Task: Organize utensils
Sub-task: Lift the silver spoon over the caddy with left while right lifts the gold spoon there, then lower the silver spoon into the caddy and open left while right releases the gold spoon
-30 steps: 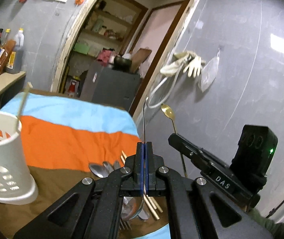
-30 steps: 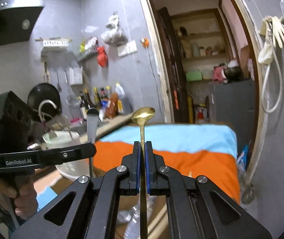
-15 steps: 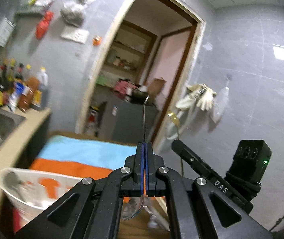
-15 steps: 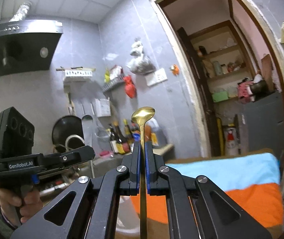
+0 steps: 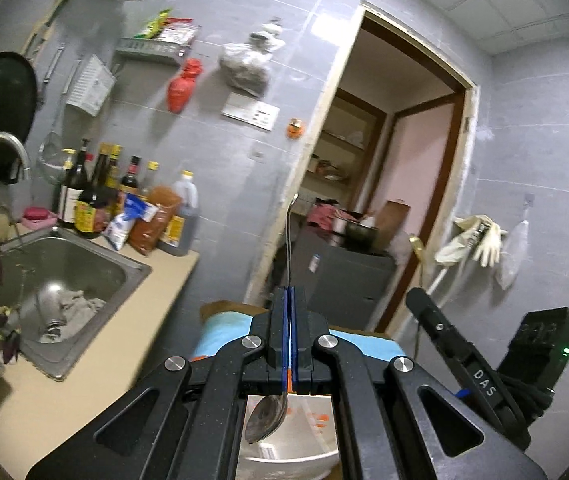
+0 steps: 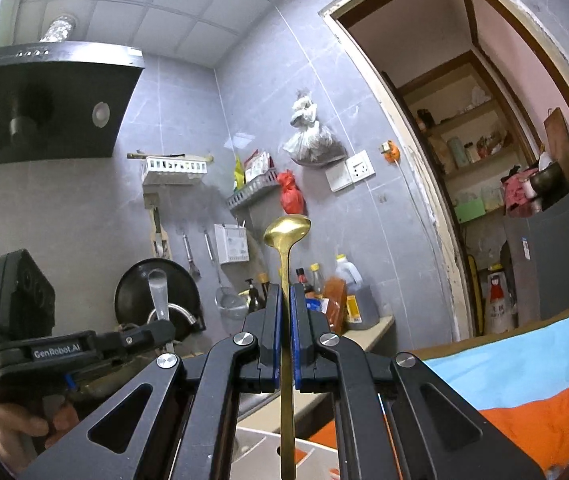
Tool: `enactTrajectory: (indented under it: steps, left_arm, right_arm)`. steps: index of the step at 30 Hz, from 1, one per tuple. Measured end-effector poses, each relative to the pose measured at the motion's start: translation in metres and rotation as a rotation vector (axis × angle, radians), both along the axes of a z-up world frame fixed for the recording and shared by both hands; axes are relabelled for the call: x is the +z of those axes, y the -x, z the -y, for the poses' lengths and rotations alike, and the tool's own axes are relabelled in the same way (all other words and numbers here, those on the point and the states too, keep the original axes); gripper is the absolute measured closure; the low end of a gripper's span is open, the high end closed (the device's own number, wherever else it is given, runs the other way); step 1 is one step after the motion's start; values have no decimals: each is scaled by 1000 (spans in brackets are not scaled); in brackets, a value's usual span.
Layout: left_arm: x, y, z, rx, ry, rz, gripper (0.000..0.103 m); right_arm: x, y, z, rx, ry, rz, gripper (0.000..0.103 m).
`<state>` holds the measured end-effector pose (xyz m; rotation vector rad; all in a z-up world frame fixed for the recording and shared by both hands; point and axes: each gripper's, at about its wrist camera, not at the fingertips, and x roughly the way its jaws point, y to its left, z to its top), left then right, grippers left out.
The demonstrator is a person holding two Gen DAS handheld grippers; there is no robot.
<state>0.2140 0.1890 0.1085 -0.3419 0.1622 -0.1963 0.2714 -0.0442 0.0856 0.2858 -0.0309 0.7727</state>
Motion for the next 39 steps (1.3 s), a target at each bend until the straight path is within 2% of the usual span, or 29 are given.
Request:
enactTrajectory:
  steps: [4, 12, 22, 30, 35, 39]
  left_arm:
    - [-20, -5, -11, 6, 6, 4, 103]
    - [-50, -14, -7, -4, 11, 7, 103]
    - [-69, -17, -3, -27, 33, -63, 103]
    - [-70, -15, -4, -62, 57, -116, 102]
    - [-63, -8, -3, -59, 61, -106, 81]
    - [-57, -4, 4, -66, 52, -98, 76]
  right_arm:
    - [-15, -1, -18, -54, 56, 44, 101]
    - [-38, -6, -33, -97, 143, 56, 101]
    - [-43, 5, -37, -69, 207, 73, 100]
    - [-33, 15, -27, -33, 196, 60, 97]
    - [-18, 24, -10, -19, 165, 52, 86]
    - [-9, 30, 3, -15, 166, 40, 86]
